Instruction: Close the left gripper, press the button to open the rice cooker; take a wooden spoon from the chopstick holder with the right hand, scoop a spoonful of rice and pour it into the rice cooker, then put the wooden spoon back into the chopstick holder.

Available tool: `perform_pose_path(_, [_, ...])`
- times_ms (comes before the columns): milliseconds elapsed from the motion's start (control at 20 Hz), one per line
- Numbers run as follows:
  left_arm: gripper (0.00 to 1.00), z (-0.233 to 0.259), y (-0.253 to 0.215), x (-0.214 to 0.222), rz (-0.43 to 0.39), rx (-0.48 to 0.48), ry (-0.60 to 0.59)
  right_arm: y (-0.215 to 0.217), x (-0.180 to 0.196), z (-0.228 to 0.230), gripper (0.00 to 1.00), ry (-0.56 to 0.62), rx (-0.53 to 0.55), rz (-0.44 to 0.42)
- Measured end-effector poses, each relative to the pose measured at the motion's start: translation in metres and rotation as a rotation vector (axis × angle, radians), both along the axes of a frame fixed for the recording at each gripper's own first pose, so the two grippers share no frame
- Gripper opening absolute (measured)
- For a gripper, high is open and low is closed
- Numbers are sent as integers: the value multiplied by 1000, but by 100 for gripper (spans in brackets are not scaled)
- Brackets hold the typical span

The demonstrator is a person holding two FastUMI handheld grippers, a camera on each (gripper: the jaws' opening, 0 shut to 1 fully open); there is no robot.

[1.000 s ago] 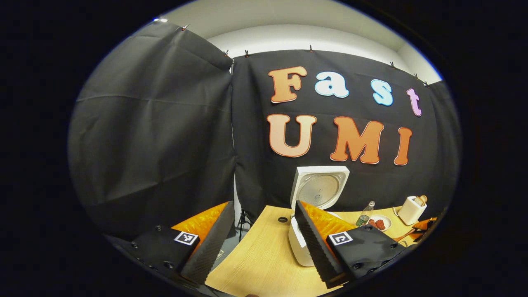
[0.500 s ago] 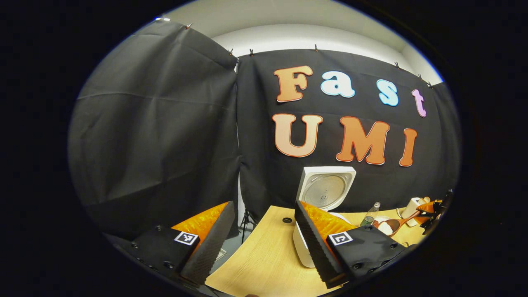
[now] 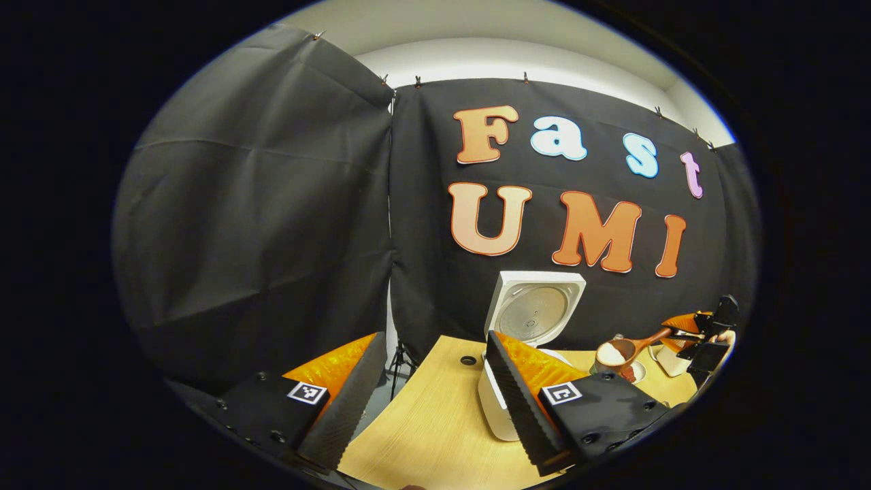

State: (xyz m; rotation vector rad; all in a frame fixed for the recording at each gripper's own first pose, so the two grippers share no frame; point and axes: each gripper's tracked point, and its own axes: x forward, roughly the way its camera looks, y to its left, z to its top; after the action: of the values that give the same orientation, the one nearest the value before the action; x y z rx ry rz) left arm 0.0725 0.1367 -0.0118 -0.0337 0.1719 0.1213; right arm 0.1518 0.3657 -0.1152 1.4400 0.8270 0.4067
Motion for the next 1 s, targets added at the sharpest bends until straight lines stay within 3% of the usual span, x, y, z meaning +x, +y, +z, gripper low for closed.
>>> perform_pose_path(200, [100,-3,-9,-1,-24,-15,-1,25,22,25,14,-81,-27,-21])
perform_pose_path(650, [100,-11,-6,-4,-59,-21,10,63,44,61,14,-281,-214,-15])
perform_pose_path(1000, [99,-14,3,-7,-55,-16,14,74,50,65,14,-345,-302,-9])
